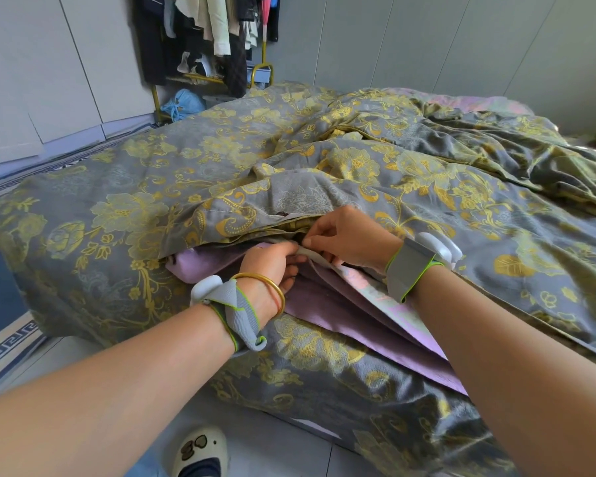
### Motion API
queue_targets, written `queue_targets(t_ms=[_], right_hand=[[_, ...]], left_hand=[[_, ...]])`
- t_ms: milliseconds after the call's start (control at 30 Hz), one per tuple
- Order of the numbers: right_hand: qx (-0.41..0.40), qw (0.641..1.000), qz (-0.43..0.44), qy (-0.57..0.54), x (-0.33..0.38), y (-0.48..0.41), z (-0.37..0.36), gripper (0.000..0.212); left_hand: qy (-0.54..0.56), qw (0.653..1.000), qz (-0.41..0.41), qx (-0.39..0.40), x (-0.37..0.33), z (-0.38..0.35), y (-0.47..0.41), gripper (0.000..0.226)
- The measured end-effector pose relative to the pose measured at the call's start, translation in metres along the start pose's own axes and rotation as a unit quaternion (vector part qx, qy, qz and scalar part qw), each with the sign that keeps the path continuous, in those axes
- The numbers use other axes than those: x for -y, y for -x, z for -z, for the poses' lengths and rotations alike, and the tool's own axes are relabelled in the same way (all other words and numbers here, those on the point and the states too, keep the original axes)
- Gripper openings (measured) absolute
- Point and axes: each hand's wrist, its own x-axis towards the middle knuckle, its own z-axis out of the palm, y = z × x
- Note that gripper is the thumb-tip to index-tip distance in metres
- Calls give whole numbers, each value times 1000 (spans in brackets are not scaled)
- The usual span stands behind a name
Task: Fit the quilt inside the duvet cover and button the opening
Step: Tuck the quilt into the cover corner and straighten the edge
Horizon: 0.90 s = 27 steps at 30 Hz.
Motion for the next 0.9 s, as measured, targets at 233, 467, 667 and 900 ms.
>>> queue_targets(t_ms=[233, 467, 667, 900], right_hand=[[4, 999, 14, 35, -1, -3, -4, 13], [31, 999, 5, 12, -4, -5, -7, 18], [32, 999, 22, 25, 3, -10, -16, 28], [-30, 998, 21, 58, 15, -18, -30, 23]], left_hand=[[15, 1000, 21, 2, 4, 3, -8, 14], [67, 995, -26, -75, 4, 13, -21, 71], [113, 986, -29, -116, -3, 28, -28, 62], [126, 975, -67, -170, -10, 41, -38, 73]])
